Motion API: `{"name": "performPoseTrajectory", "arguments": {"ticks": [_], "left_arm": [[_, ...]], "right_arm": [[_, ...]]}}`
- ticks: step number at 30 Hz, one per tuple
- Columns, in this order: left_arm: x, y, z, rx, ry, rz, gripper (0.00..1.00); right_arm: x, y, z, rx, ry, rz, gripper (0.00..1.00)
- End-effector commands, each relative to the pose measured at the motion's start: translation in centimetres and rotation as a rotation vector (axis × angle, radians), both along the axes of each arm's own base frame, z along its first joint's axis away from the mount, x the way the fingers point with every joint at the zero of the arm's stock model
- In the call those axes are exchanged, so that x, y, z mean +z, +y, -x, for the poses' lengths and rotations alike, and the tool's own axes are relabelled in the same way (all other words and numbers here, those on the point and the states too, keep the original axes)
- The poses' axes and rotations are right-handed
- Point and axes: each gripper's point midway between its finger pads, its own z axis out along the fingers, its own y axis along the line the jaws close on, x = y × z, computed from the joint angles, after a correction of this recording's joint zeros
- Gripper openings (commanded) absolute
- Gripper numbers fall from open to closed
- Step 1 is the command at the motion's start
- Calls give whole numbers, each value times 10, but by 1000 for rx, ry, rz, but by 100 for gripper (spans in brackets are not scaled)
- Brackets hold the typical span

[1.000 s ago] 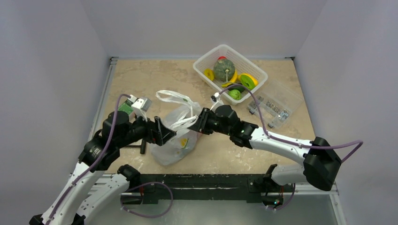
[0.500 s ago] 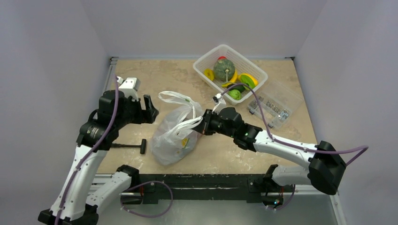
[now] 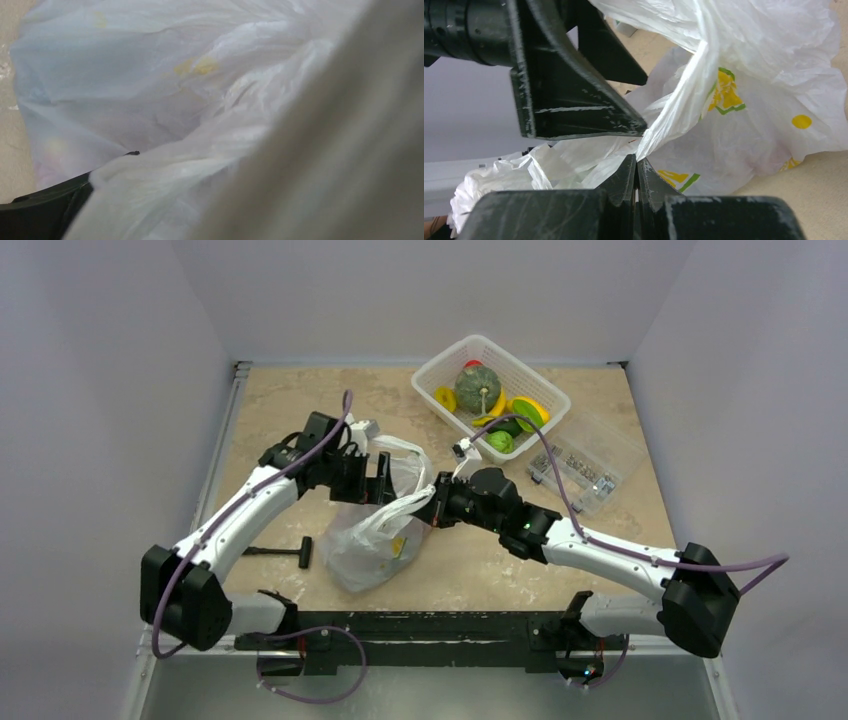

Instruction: Take the fake fruits out of the plastic bag

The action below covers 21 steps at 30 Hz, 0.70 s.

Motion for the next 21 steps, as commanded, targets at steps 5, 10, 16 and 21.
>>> {"name": "performPoseTrajectory", "arguments": {"ticks": [5,10,16,21], "left_arm": [[-1,11,-38,-47,-6,-234,79],[-2,17,-58,-35,-42,-296,37],[9,42,-72,90,-173,-282,0],[68,72,-75,243,-454,-170,0]], "right_arm": [[26,1,-10,-28,-70,-33,0],[20,-3,-15,-63,-58,-10,0],[11,-22,-31,-185,-73,63,0],[4,-47,-63,-328,-128,183,0]]}}
